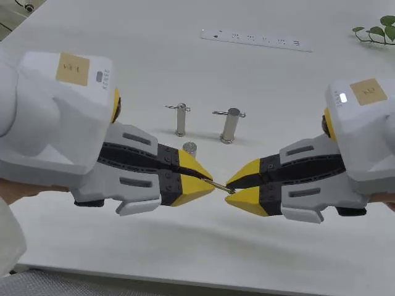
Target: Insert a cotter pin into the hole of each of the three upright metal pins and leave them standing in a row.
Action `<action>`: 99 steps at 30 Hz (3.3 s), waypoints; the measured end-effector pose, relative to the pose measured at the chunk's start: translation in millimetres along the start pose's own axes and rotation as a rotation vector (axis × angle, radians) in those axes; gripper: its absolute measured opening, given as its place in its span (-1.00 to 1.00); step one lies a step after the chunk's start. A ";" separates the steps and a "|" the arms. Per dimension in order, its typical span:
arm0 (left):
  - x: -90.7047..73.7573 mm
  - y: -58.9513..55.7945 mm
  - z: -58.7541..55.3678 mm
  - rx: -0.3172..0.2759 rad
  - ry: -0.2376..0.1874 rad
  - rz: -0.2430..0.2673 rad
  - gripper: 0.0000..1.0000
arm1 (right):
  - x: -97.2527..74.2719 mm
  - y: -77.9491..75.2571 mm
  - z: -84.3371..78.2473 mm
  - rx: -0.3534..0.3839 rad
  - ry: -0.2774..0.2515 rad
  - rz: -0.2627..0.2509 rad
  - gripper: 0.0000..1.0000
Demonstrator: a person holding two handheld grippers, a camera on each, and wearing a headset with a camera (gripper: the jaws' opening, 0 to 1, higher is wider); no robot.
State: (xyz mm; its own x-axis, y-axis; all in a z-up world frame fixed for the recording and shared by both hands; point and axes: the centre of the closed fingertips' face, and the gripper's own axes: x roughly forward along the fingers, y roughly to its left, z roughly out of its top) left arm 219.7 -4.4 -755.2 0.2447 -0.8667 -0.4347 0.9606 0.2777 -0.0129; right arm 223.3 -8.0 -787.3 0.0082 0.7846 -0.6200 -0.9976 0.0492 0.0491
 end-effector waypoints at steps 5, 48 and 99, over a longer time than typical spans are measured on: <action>1.2 -2.8 -0.9 0.011 0.005 -0.018 -0.99 | 0.8 5.5 -0.9 -0.003 0.009 0.025 -0.89; -2.8 14.6 -42.2 -0.181 0.122 0.013 -0.74 | -2.3 -1.6 -8.2 -0.007 0.078 0.045 -0.94; 28.1 90.9 -80.5 -0.210 0.124 0.259 -0.76 | 21.7 -71.3 -17.0 0.050 0.101 -0.013 -0.94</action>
State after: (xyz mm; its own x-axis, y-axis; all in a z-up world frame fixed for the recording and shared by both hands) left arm 303.2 29.9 -841.0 0.4464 -0.7029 -0.5537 0.8174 0.5721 -0.0674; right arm 293.4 -5.0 -817.5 0.0118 0.7174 -0.6965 -0.9927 0.0921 0.0780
